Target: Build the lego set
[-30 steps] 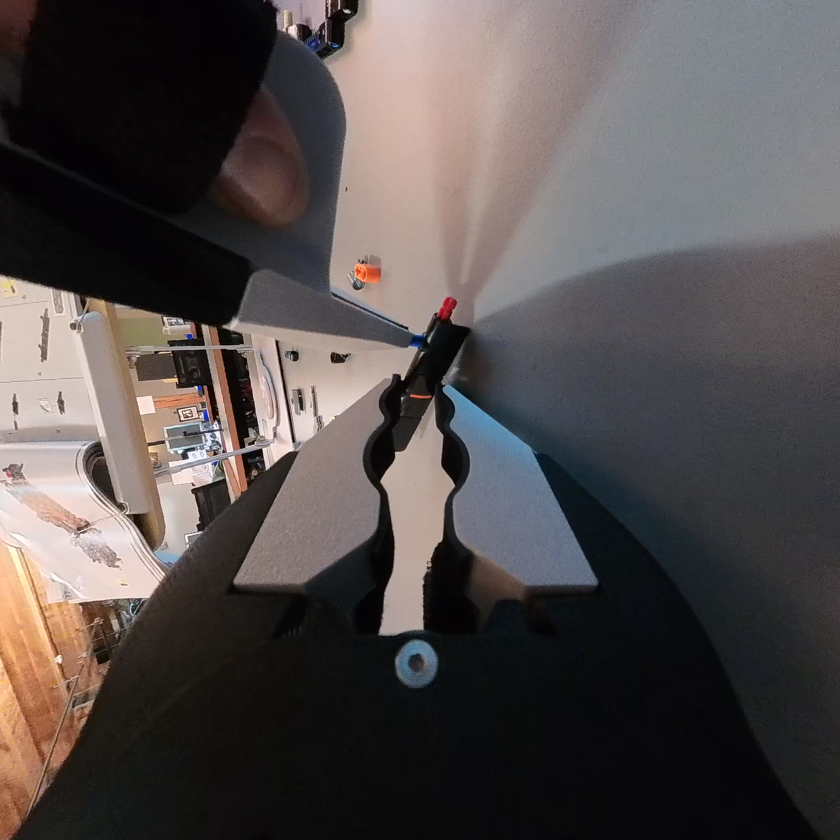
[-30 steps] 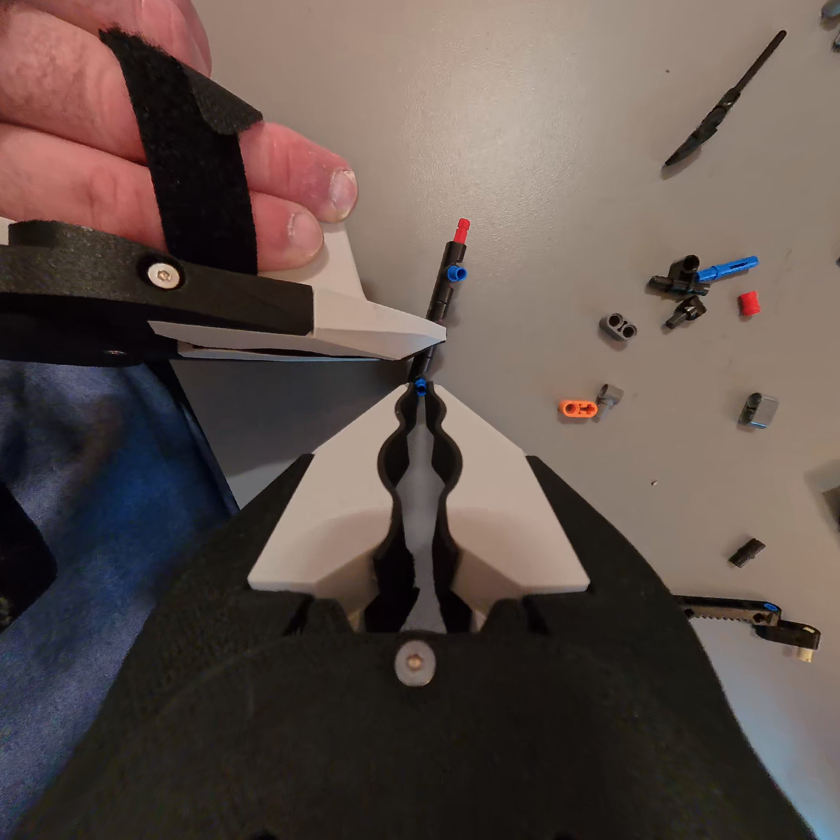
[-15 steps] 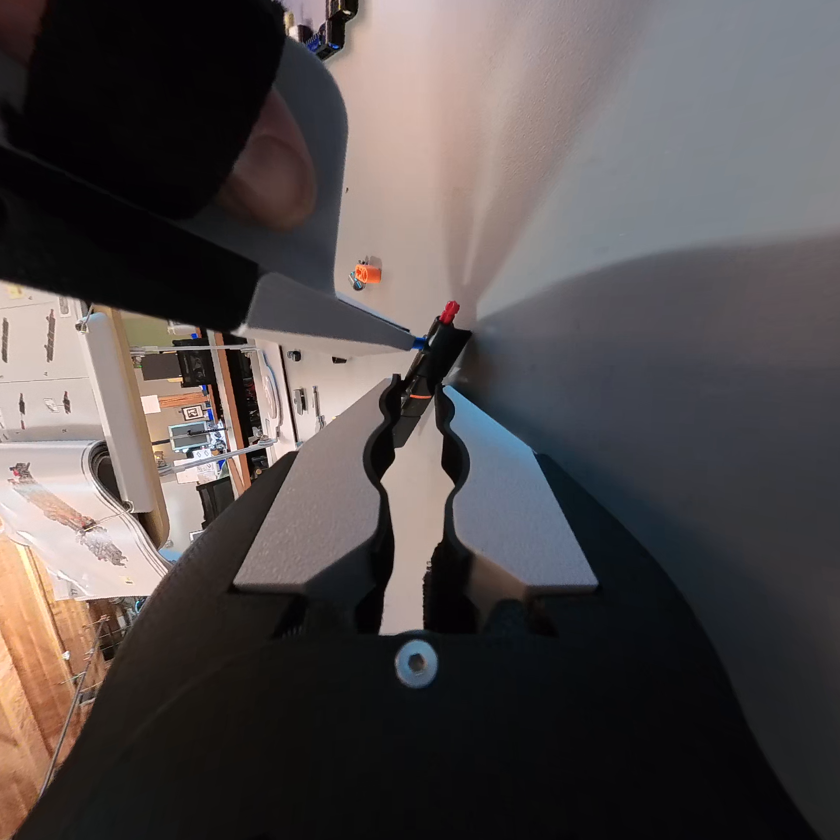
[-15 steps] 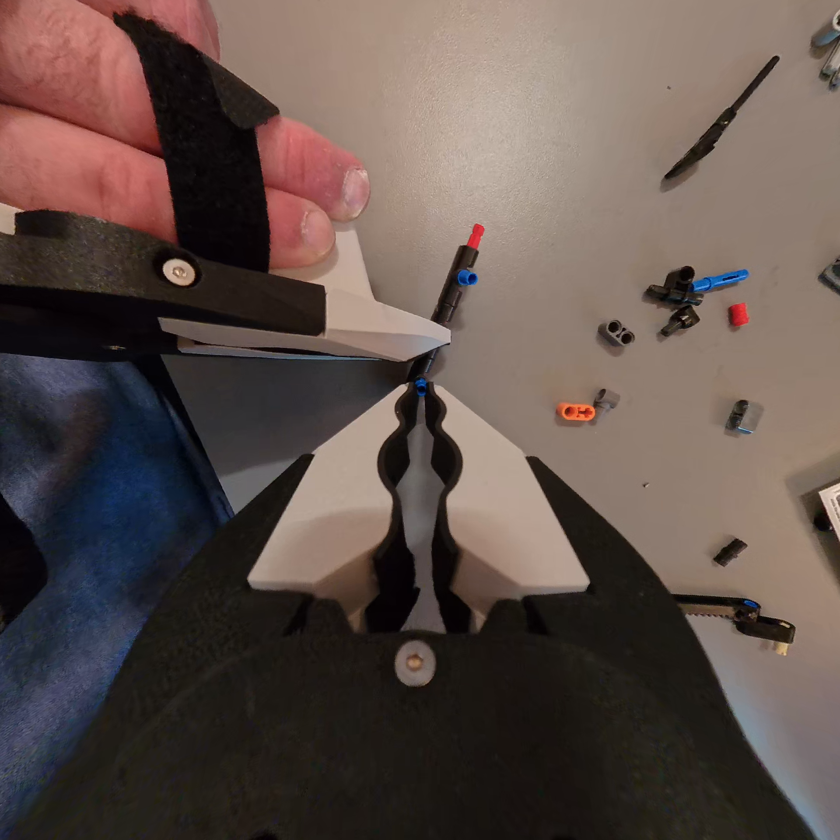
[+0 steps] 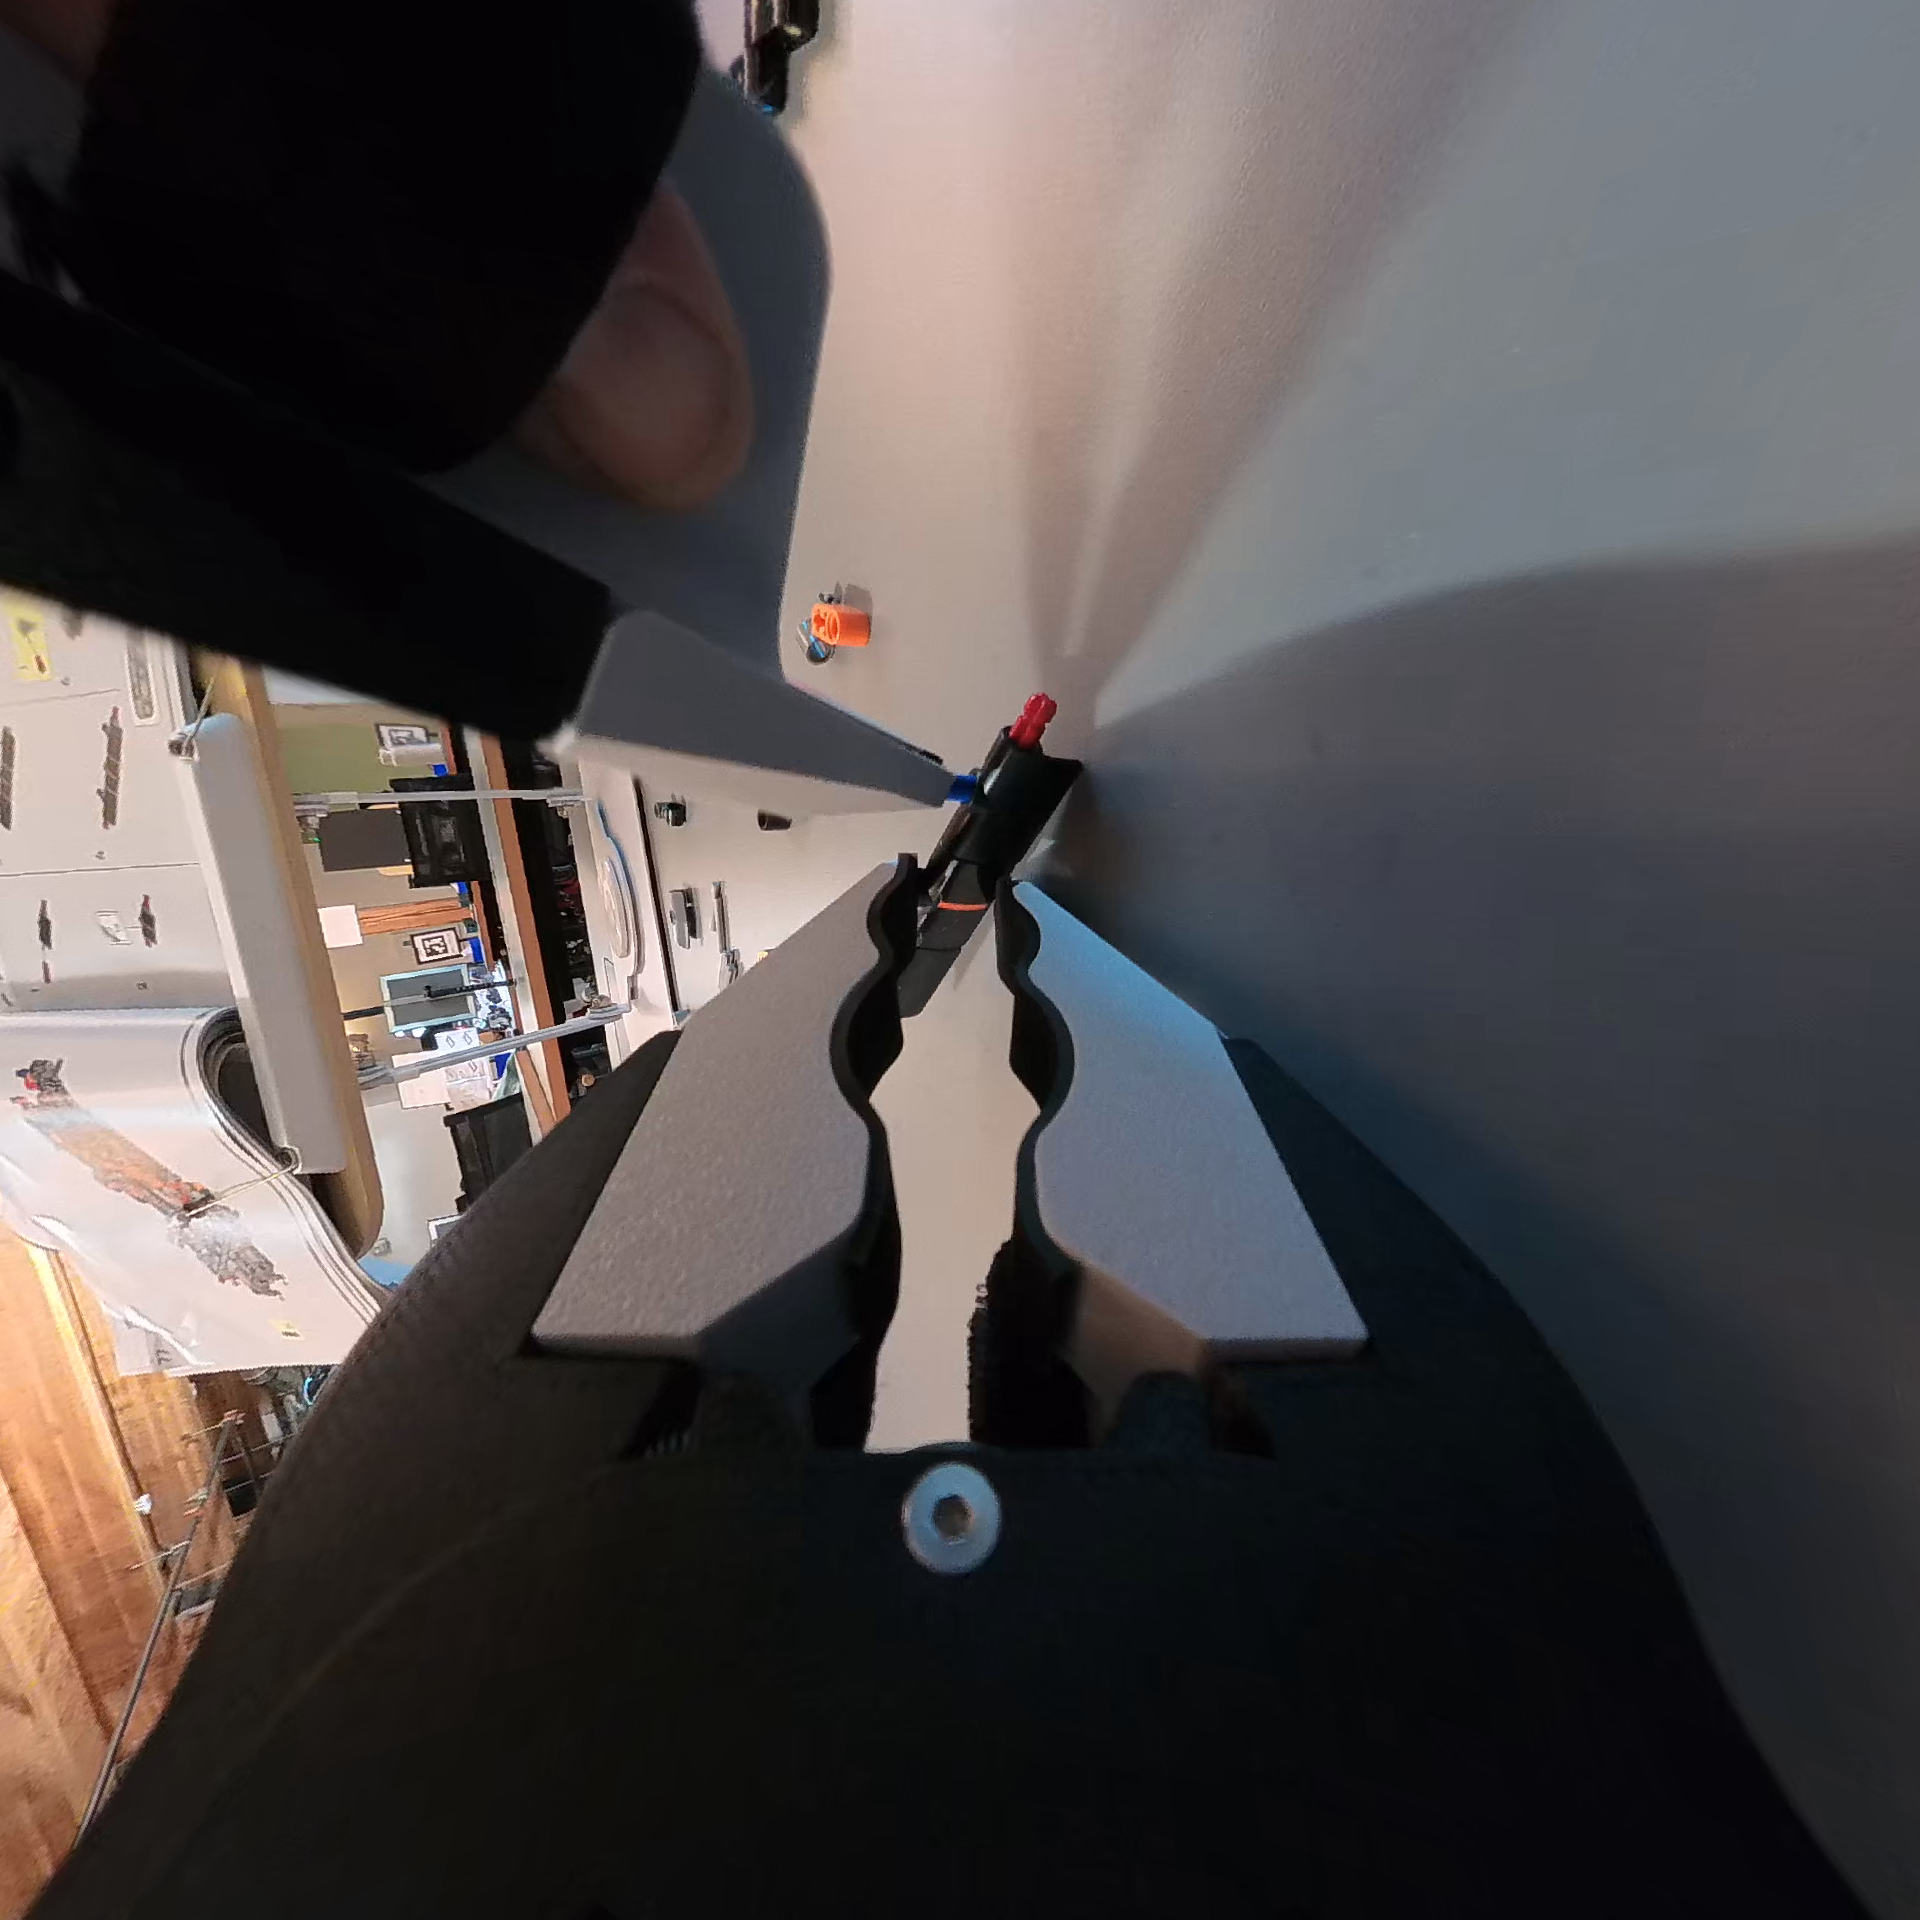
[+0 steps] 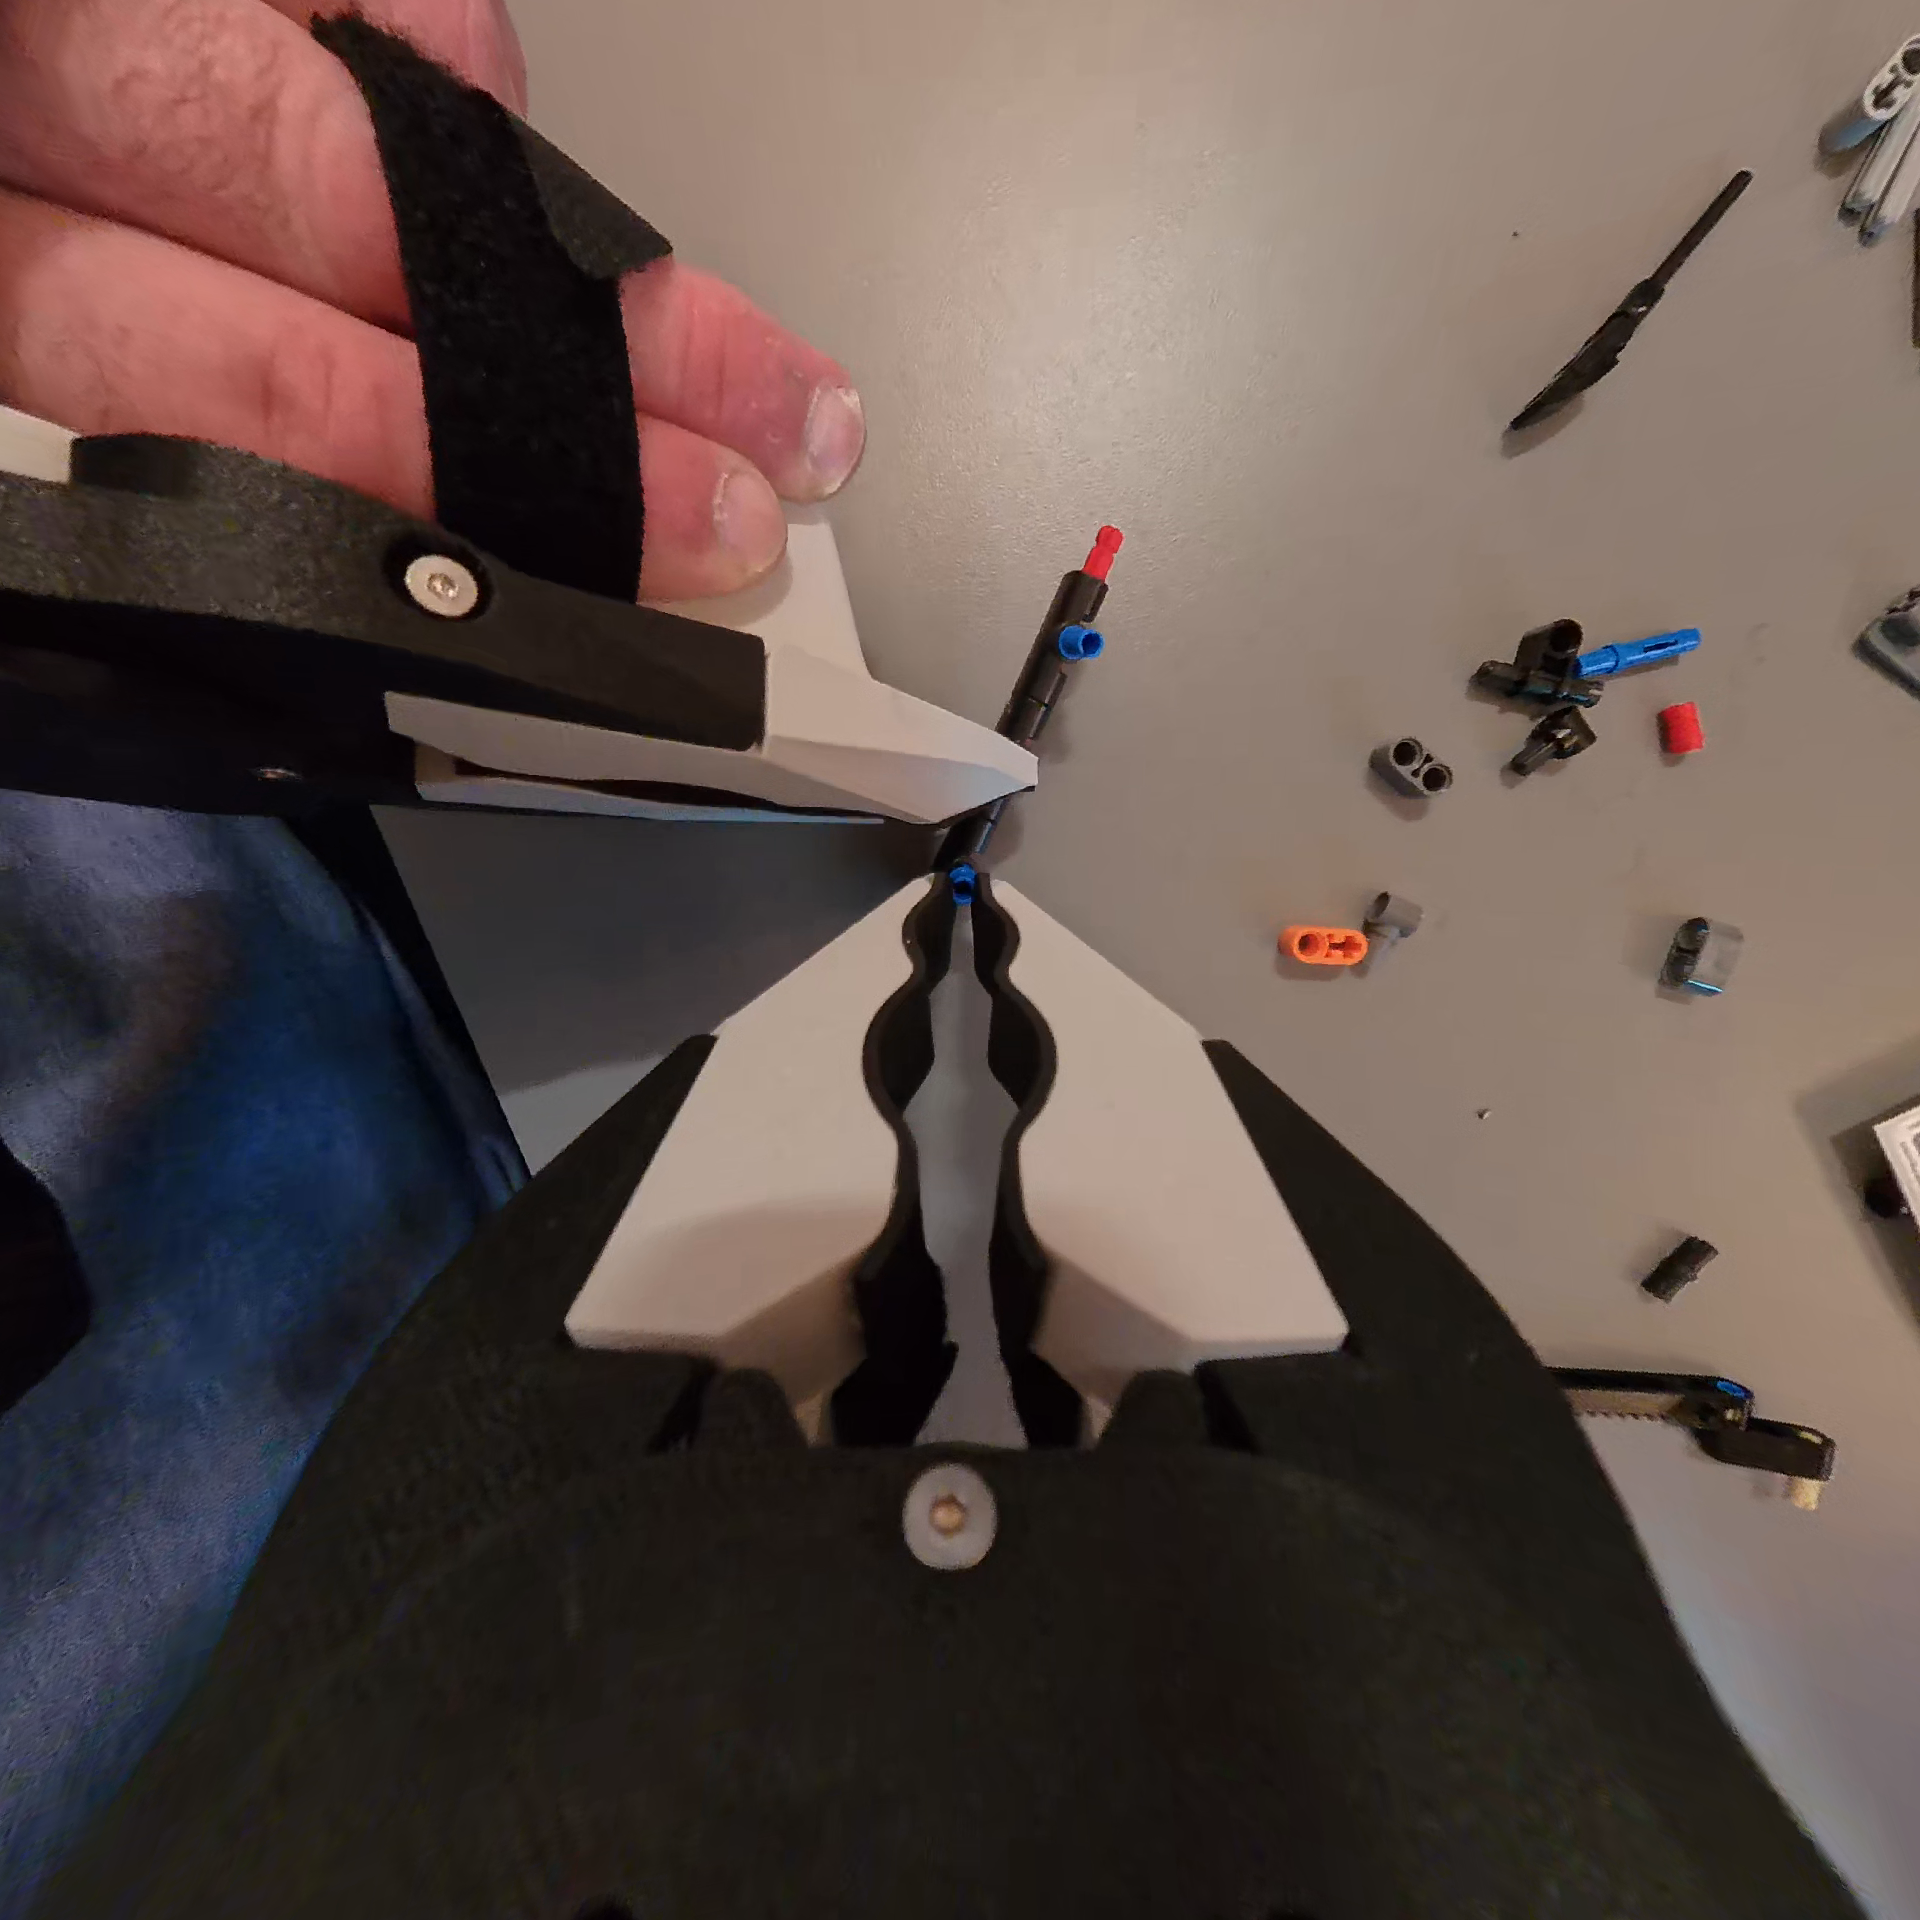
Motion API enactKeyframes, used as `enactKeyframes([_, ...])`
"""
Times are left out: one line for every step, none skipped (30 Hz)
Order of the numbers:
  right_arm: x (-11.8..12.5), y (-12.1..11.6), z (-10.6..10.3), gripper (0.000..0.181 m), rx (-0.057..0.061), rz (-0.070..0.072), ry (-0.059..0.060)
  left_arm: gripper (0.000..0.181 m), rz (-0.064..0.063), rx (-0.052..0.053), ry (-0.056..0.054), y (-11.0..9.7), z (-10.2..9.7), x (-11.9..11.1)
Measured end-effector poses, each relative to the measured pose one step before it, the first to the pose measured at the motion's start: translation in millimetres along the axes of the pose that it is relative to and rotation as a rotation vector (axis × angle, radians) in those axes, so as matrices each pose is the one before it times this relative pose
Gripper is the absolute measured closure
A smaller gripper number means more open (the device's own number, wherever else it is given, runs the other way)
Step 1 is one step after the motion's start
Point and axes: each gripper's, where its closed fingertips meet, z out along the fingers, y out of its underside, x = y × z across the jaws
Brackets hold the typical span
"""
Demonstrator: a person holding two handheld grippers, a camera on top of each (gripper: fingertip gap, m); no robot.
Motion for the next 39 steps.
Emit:
enactKeyframes([0.14, 0.05, -0.09, 0.180, 0.0150, 0.0075, -0.0012, 0.169, -0.0003, 0.0017, -0.0009, -0.06, -0.08, 0.00])
enactKeyframes([0.19, -0.12, -0.21, 0.180, 0.0177, 0.0118, -0.0033, 0.168, -0.0021, 0.0016, 0.0015, 0.03, -0.06, -0.05])
enactKeyframes([0.18, -0.71, -0.23, 0.180, 0.0221, 0.0103, -0.0051, 0.169, -0.0027, 0.0002, 0.0025, 0.14, -0.06, 0.09])
enactKeyframes([0.01, -0.63, -0.15, 0.180, 0.0209, 0.0126, -0.0074, 0.168, -0.0026, 0.0012, 0.0024, 0.08, -0.06, -0.03])
enactKeyframes([0.35, -0.38, -0.29, 0.180, 0.0167, 0.0213, -0.0092, 0.168, -0.0014, 0.0024, 0.0018, 0.01, -0.02, -0.06])
enactKeyframes([0.55, -1.06, -0.35, 0.180, 0.0181, 0.0194, -0.0078, 0.168, -0.0021, -0.0003, 0.0020, 0.41, -0.08, 0.04])
enactKeyframes([0.49, -0.66, -0.06, 0.180, 0.0143, 0.0102, -0.0018, 0.168, -0.0039, 0.0021, 0.0032, 0.15, -0.01, 0.02])
enactKeyframes([0.31, -0.78, -0.16, 0.179, 0.0124, 0.0079, -0.0010, 0.169, -0.0021, 0.0013, 0.0028, 0.16, -0.08, -0.01])
enactKeyframes([-0.54, -0.80, -0.45, 0.177, 0.0110, 0.0059, -0.0056, 0.168, 0.0001, 0.0003, 0.0009, 0.25, 0.00, -0.05])
enactKeyframes([-0.53, -0.13, -0.39, 0.175, 0.0061, 0.0033, -0.0046, 0.169, -0.0016, 0.0014, 0.0004, 0.07, -0.06, -0.01])
enactKeyframes([0.31, 0.18, -0.42, 0.173, 0.0037, 0.0018, 0.0007, 0.168, -0.0020, 0.0025, 0.0011, -0.11, -0.03, 0.02])
enactKeyframes([0.54, 0.13, -0.38, 0.172, 0.0042, 0.0000, 0.0021, 0.168, -0.0020, 0.0038, 0.0028, -0.31, -0.06, 0.09])
enactKeyframes([0.92, 0.50, -0.81, 0.171, 0.0027, 0.0013, 0.0023, 0.168, -0.0016, 0.0014, 0.0022, -0.33, 0.06, -0.02])
enactKeyframes([1.05, 1.00, -0.94, 0.170, 0.0025, 0.0075, -0.0010, 0.168, -0.0009, 0.0017, 0.0007, -0.37, 0.03, 0.00])
enactKeyframes([0.94, 1.25, -0.60, 0.169, 0.0058, 0.0128, -0.0033, 0.168, 0.0014, 0.0019, -0.0001, -0.57, 0.10, -0.04])
enactKeyframes([0.98, 2.20, 0.05, 0.167, 0.0040, 0.0100, -0.0013, 0.168, -0.0006, 0.0006, 0.0006, -0.28, 0.10, 0.00])
enactKeyframes([0.50, 2.88, 0.94, 0.165, 0.0006, 0.0041, -0.0009, 0.168, -0.0007, 0.0016, 0.0011, -0.24, 0.09, -0.01])
enactKeyframes([-0.46, 2.55, 1.52, 0.164, -0.0003, 0.0047, -0.0053, 0.168, -0.0017, 0.0018, 0.0019, -0.29, 0.16, -0.12])
enactKeyframes([-0.07, 2.35, 2.05, 0.163, -0.0022, 0.0058, -0.0042, 0.168, -0.0015, 0.0013, 0.0026, -0.20, 0.20, -0.08])
enactKeyframes([0.56, 1.38, 2.17, 0.162, -0.0011, 0.0017, 0.0003, 0.168, -0.0012, 0.0005, 0.0018, -0.28, 0.24, -0.13])
enactKeyframes([0.78, 0.42, 2.23, 0.162, 0.0003, -0.0014, 0.0016, 0.168, 0.0010, 0.0006, -0.0006, -0.25, 0.21, -0.11])
enactKeyframes([0.54, 0.05, 2.34, 0.164, -0.0002, -0.0038, 0.0010, 0.168, -0.0001, 0.0002, -0.0004, -0.31, 0.15, -0.08])
enactKeyframes([1.42, 0.57, 2.36, 0.167, -0.0033, -0.0052, 0.0042, 0.168, -0.0012, 0.0004, 0.0019, -0.08, 0.11, -0.06])
enactKeyframes([1.19, 0.92, 2.23, 0.174, -0.0046, -0.0053, 0.0008, 0.168, -0.0035, 0.0007, 0.0035, 0.04, 0.03, -0.14])
enactKeyframes([0.29, 0.27, 1.23, 0.176, 0.0019, -0.0044, -0.0055, 0.168, -0.0044, 0.0005, 0.0051, 0.34, -0.01, -0.01])
enactKeyframes([-0.08, -0.35, 0.12, 0.176, 0.0057, -0.0021, -0.0089, 0.168, -0.0062, -0.0001, 0.0068, 0.64, -0.20, -0.34])
enactKeyframes([-0.46, -0.54, -0.54, 0.176, 0.0043, 0.0000, -0.0091, 0.167, -0.0135, 0.0108, 0.0108, -0.53, -0.81, -0.04])
enactKeyframes([-0.58, -1.25, -0.94, 0.177, 0.0090, -0.0080, -0.0049, 0.168, -0.0103, 0.0210, 0.0113, -1.69, -1.64, -0.11])
enactKeyframes([-0.91, -1.38, -1.19, 0.177, 0.0095, -0.0156, -0.0043, 0.169, -0.0057, 0.0213, 0.0099, -1.46, -2.24, -1.79])
enactKeyframes([-0.59, -1.58, -1.22, 0.177, 0.0102, -0.0152, -0.0016, 0.168, -0.0283, 0.0237, 0.0216, -1.73, -2.69, -2.61])
enactKeyframes([-0.23, -2.22, -1.62, 0.177, 0.0138, -0.0131, -0.0006, 0.166, -0.0403, 0.0335, 0.0329, -3.11, -3.07, -2.60])
enactKeyframes([-0.81, -1.90, -1.44, 0.177, 0.0104, -0.0090, -0.0063, 0.165, -0.0360, 0.0312, 0.0264, -2.86, -3.25, -4.00])
enactKeyframes([-0.31, -1.27, -1.19, 0.177, 0.0047, -0.0097, -0.0038, 0.162, -0.0274, 0.0155, 0.0214, -1.17, -2.47, -4.42])
enactKeyframes([-0.21, -1.44, -1.23, 0.177, 0.0069, -0.0139, -0.0024, 0.160, -0.0262, 0.0073, 0.0331, -0.49, -1.56, -2.09])
enactKeyframes([-1.48, -1.71, -1.31, 0.177, 0.0079, -0.0134, -0.0104, 0.158, -0.0229, 0.0144, 0.0439, -1.20, -0.90, 0.09])
enactKeyframes([-1.47, -1.28, -1.50, 0.177, 0.0048, -0.0152, -0.0097, 0.157, -0.0163, 0.0070, 0.0345, 0.42, -0.21, -0.80])
enactKeyframes([-1.04, -0.99, -1.67, 0.177, 0.0026, -0.0228, -0.0053, 0.157, -0.0203, -0.0094, 0.0377, 2.71, 0.82, -0.42])
enactKeyframes([-2.26, -1.68, -1.89, 0.177, 0.0068, -0.0291, -0.0119, 0.157, -0.0303, 0.0012, 0.0647, 0.59, 0.80, 3.36])
enactKeyframes([-2.59, -2.15, -1.97, 0.177, 0.0095, -0.0262, -0.0147, 0.159, -0.0323, 0.0154, 0.0678, -1.88, -0.19, 4.35])
